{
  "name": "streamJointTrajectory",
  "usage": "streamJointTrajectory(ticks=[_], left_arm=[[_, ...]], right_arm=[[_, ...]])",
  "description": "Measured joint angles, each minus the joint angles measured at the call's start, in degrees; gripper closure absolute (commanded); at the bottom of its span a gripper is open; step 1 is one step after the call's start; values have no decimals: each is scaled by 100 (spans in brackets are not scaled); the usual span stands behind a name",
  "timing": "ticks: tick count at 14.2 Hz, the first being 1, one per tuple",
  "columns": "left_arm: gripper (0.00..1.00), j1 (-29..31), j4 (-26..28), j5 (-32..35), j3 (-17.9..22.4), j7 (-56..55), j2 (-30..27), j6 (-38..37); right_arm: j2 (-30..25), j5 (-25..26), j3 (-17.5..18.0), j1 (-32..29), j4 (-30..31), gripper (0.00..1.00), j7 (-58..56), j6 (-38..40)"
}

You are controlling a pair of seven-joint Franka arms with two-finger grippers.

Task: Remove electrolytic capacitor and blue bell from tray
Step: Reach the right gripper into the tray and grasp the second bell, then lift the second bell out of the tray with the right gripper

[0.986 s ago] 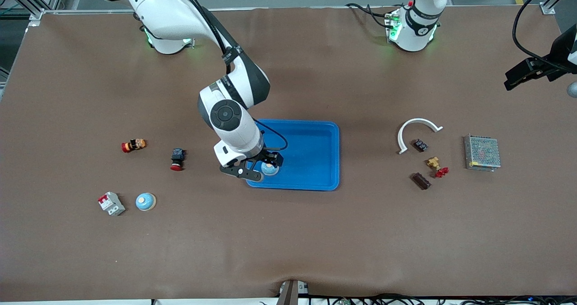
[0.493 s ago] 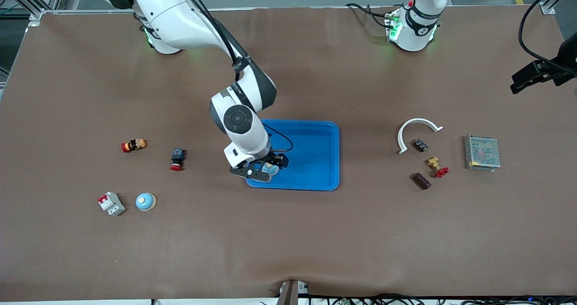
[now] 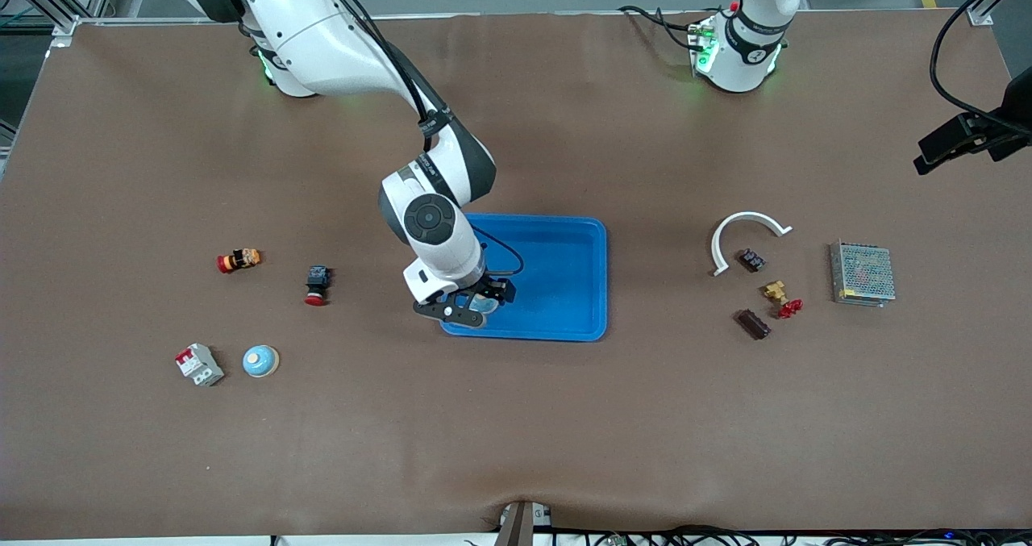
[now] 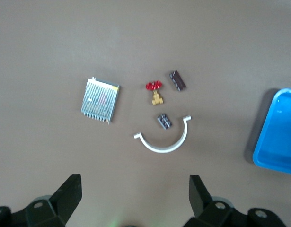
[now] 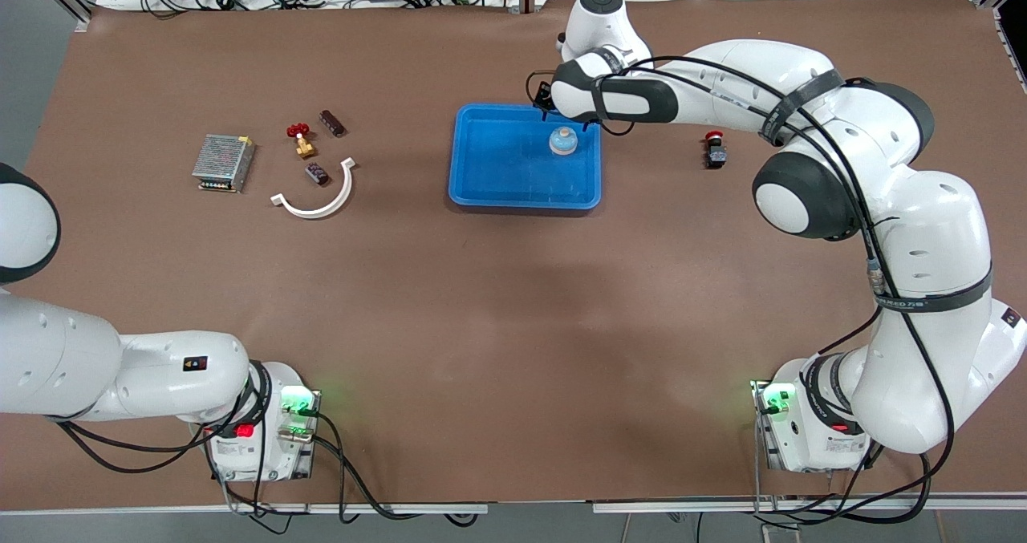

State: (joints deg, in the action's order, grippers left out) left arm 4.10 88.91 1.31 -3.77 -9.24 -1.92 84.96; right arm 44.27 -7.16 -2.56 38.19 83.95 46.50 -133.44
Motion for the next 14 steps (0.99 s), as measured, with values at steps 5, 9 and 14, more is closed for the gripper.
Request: streamJointTrajectory(ticks=[5, 9, 14], left_arm=[[0, 18, -26, -19, -115, 4, 0, -145], [0, 22, -44, -60, -199, 4, -3, -156], [0, 34, -47, -78, -199, 6, -4, -156]], right_arm=[[174, 61, 0, 7, 0, 0, 1, -123], [307, 63, 0, 76, 1, 0, 2, -256], [405, 63, 0, 105, 89, 0, 2, -532]])
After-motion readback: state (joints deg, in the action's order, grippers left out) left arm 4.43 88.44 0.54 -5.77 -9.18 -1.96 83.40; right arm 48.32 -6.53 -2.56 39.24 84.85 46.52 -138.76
